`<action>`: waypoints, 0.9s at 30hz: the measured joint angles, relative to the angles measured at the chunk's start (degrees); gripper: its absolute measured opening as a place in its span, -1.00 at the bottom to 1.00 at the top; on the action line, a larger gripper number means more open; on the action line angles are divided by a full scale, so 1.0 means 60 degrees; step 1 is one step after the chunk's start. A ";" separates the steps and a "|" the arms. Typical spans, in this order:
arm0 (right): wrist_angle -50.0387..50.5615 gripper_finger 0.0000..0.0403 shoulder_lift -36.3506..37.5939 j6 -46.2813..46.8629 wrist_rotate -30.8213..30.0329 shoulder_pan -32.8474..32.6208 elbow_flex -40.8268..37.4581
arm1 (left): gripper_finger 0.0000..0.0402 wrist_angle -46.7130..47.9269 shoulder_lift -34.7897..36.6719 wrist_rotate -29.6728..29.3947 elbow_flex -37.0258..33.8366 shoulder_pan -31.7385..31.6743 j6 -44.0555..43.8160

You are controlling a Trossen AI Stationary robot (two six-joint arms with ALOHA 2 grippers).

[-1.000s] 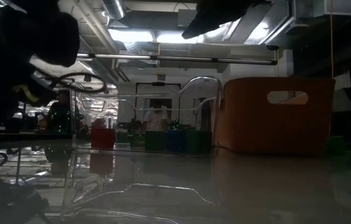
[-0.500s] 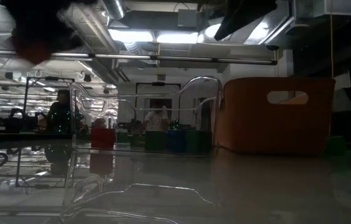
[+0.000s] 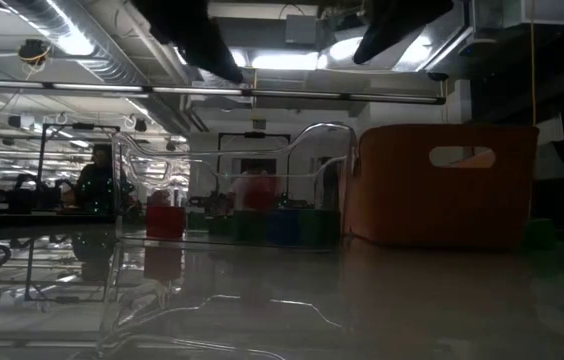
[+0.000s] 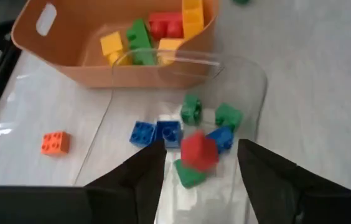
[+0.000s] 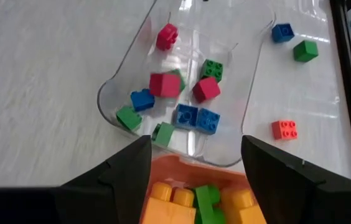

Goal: Sort blocks by size
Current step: Put the small blue game piece into the transparent bin

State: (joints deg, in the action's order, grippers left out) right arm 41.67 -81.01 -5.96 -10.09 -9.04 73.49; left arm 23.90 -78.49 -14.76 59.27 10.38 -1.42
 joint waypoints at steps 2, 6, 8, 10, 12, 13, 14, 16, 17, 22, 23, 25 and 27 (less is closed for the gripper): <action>0.0147 0.23 0.0000 0.0027 -0.0002 0.0000 0.0000 | -0.03 0.0007 -0.0102 0.0009 -0.0003 -0.0171 0.0183; 0.0257 0.23 -0.0001 0.0031 -0.0003 0.0004 0.0000 | -0.01 0.0010 0.0017 -0.0556 -0.0004 -0.0825 0.0465; 0.0251 0.23 -0.0004 0.0031 -0.0004 0.0004 0.0000 | 0.00 0.0020 0.0177 -0.0994 -0.0004 -0.1398 0.0383; 0.0255 0.23 -0.0004 0.0031 -0.0004 0.0004 0.0000 | 0.00 0.0211 0.0313 -0.1080 0.0006 -0.2113 0.0363; 0.0260 0.23 -0.0006 0.0031 -0.0004 0.0004 0.0000 | 0.00 0.0720 0.0391 -0.1015 0.0011 -0.2961 0.0329; 0.0265 0.23 -0.0008 0.0031 -0.0004 0.0004 0.0000 | 0.00 0.1036 0.0392 -0.0976 0.0009 -0.3442 0.0284; 0.0263 0.23 -0.0008 0.0029 -0.0004 0.0004 0.0000 | 0.00 0.1385 0.0392 -0.0915 0.0007 -0.3895 0.0227; 0.0300 0.23 -0.0008 0.0031 -0.0004 0.0004 0.0000 | 0.00 0.2063 0.0358 -0.0654 0.0007 -0.4787 0.0161; 0.0302 0.23 -0.0008 0.0031 -0.0004 0.0004 0.0000 | 0.00 0.2305 0.0319 -0.0433 0.0003 -0.5220 0.0148; 0.0302 0.23 -0.0019 0.0029 -0.0001 0.0011 -0.0001 | 0.00 0.2262 0.0168 0.1223 -0.0495 -0.6763 0.0992; 0.0302 0.23 -0.0019 0.0027 -0.0003 0.0011 -0.0004 | 0.00 0.2172 0.0146 0.1485 -0.0649 -0.6972 0.1298; 0.0297 0.23 -0.0019 0.0030 -0.0002 0.0011 -0.0004 | 0.00 0.2158 0.0103 0.1794 -0.0983 -0.7260 0.1949; 0.0301 0.23 -0.0019 0.0027 0.0000 0.0011 -0.0007 | 0.00 0.2051 0.0100 0.1862 -0.1301 -0.7436 0.2539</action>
State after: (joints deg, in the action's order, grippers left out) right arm 43.48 -81.12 -5.80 -10.09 -8.97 73.45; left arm 36.20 -77.89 -3.59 51.46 -34.23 13.81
